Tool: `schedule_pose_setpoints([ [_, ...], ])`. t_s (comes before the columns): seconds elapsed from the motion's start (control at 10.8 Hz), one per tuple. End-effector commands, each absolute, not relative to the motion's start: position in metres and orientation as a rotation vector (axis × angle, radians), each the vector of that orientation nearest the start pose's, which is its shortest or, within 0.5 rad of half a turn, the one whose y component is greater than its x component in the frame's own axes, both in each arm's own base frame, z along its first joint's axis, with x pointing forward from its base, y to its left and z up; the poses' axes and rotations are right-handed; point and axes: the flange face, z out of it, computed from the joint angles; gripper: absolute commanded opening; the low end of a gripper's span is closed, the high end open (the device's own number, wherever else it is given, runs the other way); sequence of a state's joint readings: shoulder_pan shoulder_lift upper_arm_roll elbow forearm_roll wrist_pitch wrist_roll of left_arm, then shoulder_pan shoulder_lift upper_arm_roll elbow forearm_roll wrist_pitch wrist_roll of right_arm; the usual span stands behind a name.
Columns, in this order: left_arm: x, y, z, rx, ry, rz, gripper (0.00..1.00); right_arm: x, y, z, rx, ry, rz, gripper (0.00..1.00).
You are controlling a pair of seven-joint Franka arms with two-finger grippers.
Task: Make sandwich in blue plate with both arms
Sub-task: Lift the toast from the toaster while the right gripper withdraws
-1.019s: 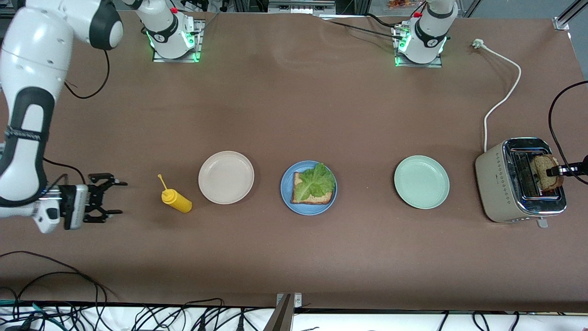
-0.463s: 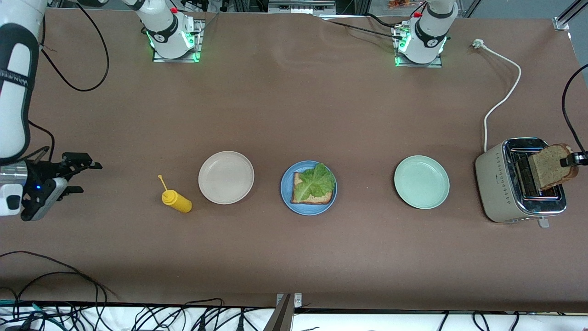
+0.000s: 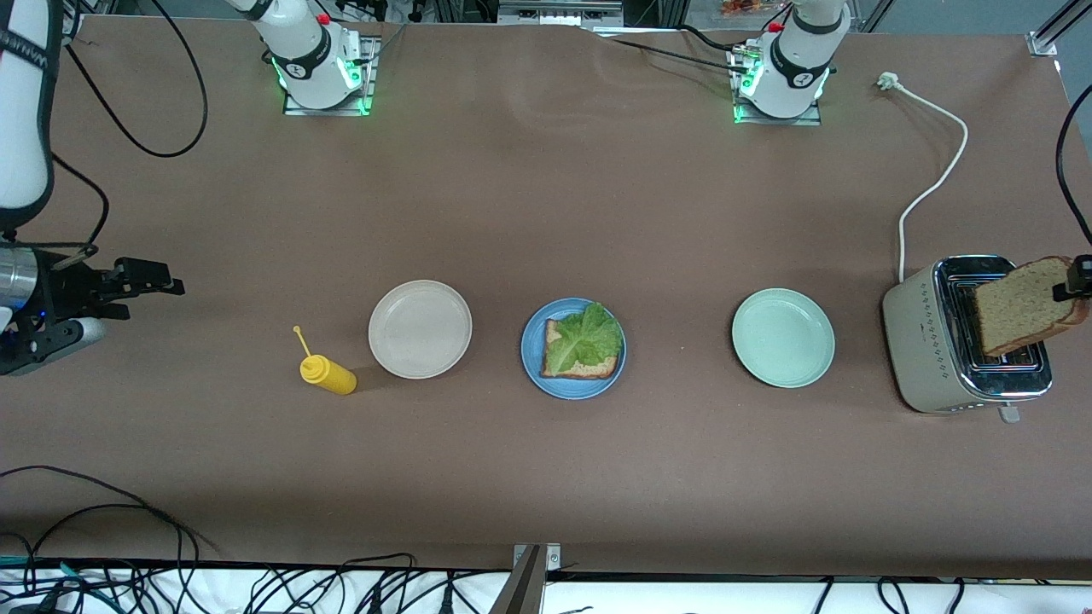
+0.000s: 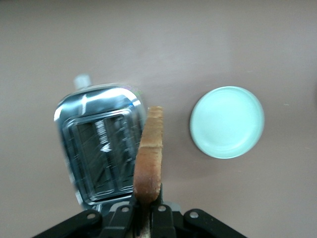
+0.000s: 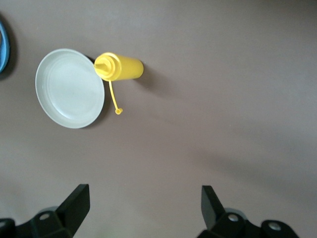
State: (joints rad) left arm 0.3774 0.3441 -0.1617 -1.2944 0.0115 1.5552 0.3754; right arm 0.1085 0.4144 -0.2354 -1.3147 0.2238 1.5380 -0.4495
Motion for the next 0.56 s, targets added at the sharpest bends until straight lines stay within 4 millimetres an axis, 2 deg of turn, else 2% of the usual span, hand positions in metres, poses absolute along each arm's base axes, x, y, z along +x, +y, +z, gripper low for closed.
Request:
schedule_pose_setpoints([
  [0.0,0.633,0.065,0.561,-3.219,0.536,0.146,0.0,0.621,-0.014,0.509,-3.055,-0.339,0.091,1.0],
  [0.19,0.64,0.006,0.546,-3.227,0.644,0.198,0.0,0.606,-0.015,0.517,-3.078,-0.276,0.051,1.0],
  [0.46,0.648,-0.077,0.502,-3.366,0.673,0.347,0.0,0.594,-0.008,0.566,-3.08,-0.236,-0.022,1.0],
])
